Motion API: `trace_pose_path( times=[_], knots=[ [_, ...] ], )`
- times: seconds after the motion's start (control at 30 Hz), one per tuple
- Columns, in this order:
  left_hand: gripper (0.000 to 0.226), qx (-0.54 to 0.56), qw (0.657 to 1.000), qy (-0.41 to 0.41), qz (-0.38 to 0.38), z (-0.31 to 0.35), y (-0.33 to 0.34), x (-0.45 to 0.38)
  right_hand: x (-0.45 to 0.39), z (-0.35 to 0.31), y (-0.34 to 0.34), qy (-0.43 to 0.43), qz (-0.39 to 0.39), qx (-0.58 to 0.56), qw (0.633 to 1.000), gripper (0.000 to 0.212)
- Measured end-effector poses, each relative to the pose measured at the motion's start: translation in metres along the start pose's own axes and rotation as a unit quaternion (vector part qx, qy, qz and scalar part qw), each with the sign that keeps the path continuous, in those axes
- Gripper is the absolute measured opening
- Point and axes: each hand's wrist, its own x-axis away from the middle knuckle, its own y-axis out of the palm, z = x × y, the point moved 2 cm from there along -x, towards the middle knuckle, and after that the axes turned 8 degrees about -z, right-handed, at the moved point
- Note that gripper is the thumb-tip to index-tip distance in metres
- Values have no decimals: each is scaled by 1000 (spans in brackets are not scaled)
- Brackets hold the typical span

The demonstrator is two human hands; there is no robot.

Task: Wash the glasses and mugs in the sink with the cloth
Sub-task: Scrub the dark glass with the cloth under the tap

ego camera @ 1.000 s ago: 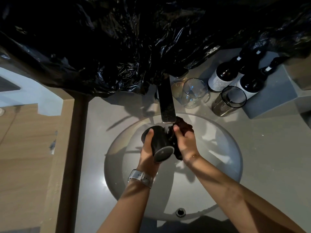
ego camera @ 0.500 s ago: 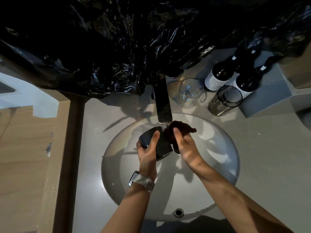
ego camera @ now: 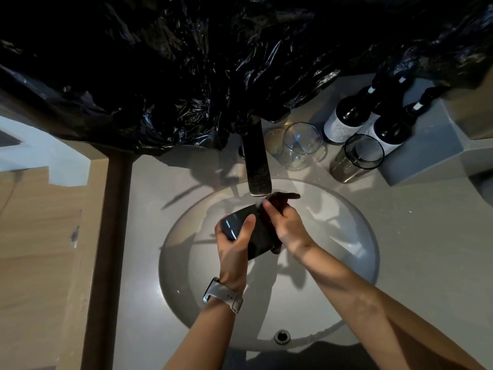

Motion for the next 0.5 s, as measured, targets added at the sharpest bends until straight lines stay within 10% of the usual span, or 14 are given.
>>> trace_pose_path(
  times=[0.17,0.27,0.37,0.5],
  knots=[
    [88,-71,995,40,-56,-1,-3,-5,-6,-5,-6,78,78,-13,994,30],
    [89,-175,972,96,-126,10,-7,-10,-4,-15,-22,141,-20,3,990,37],
    [86,-235,943,130,-199,20,-8,-17,2,-19,-33,106,-117,40,987,23],
    [95,-299,902,168,-262,27,-7,-27,4,-23,-32,-10,-61,32,998,10]
  ],
)
